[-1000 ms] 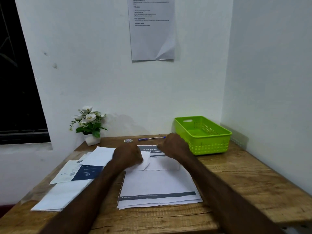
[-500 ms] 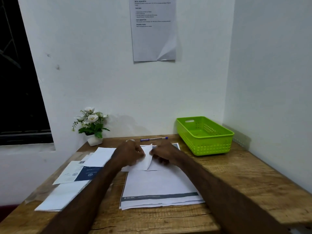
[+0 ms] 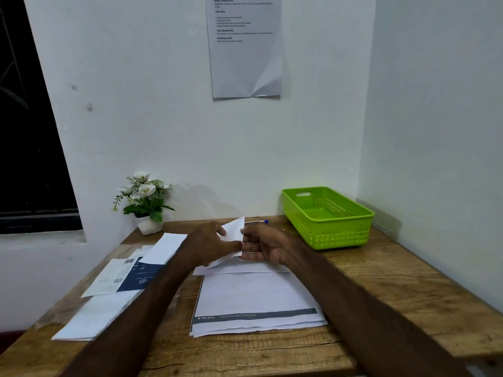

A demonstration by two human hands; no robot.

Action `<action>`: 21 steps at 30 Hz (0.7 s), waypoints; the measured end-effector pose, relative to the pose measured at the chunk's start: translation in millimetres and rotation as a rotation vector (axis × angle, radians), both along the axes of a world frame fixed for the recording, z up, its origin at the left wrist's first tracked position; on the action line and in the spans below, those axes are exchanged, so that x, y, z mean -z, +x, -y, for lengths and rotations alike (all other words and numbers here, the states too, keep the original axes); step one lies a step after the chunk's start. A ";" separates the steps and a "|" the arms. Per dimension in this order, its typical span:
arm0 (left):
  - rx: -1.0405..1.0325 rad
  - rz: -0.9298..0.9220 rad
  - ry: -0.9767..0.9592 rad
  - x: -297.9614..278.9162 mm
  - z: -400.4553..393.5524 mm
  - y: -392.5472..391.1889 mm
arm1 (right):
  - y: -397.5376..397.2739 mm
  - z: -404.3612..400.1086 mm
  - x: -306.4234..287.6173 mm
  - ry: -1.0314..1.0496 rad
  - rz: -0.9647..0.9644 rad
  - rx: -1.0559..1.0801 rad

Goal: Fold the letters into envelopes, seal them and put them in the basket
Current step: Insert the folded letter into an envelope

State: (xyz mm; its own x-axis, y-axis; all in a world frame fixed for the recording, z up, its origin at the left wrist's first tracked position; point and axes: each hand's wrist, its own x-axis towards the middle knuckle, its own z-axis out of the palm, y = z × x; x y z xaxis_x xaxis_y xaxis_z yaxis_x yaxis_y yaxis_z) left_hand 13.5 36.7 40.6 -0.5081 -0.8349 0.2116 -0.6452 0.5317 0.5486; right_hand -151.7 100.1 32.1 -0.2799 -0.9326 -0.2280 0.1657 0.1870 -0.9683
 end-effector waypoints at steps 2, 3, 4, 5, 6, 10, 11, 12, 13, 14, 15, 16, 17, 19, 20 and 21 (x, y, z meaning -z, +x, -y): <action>-0.023 0.005 -0.023 2.1 0.6 -1.2 | 0.4 0.0 0.1 -0.003 0.022 -0.013; -0.038 0.002 -0.032 3.2 1.4 -1.7 | 0.8 0.1 0.1 -0.004 0.025 -0.017; -0.051 -0.002 -0.042 3.8 2.6 -1.7 | 1.3 0.1 0.3 -0.004 0.023 -0.021; -0.064 -0.007 -0.047 4.3 3.5 -2.0 | 1.5 0.1 0.7 -0.002 0.020 -0.026; -0.075 -0.016 -0.051 4.2 3.8 -2.1 | 1.2 0.5 1.6 0.000 0.018 -0.032; -0.102 -0.029 -0.092 1.7 -1.1 -2.7 | 0.3 2.5 3.4 0.010 0.033 -0.027; -0.110 -0.028 -0.104 0.5 -3.2 -2.4 | 0.4 2.4 4.0 0.011 0.029 -0.032; -0.113 -0.029 -0.116 -0.7 -5.4 -2.2 | 0.8 2.2 4.3 0.014 0.022 -0.039; -0.113 -0.028 -0.129 -1.7 -7.9 -2.1 | 1.3 1.8 4.6 0.012 0.019 -0.047; -0.112 -0.027 -0.146 -2.7 -9.9 -1.8 | 1.8 1.4 5.0 0.010 0.012 -0.058; -0.113 -0.026 -0.164 -3.1 -11.8 -2.1 | 2.4 0.8 5.1 0.005 0.001 -0.076; -0.114 -0.029 -0.179 -3.2 -12.7 -2.1 | 2.9 -0.5 4.6 0.004 -0.023 -0.090; -0.113 -0.031 -0.186 -3.1 -13.2 -2.2 | 3.1 -2.3 3.6 0.007 -0.066 -0.101; -0.116 -0.023 -0.179 -2.1 -12.2 -2.3 | 0.6 -5.5 -0.6 0.010 -0.257 -0.059; -0.117 -0.015 -0.175 -1.5 -11.3 -2.5 | -2.0 -7.6 -4.0 -0.005 -0.397 -0.005; -0.120 -0.007 -0.174 -0.2 -10.1 -2.4 | -6.3 -9.9 -8.0 -0.026 -0.544 0.055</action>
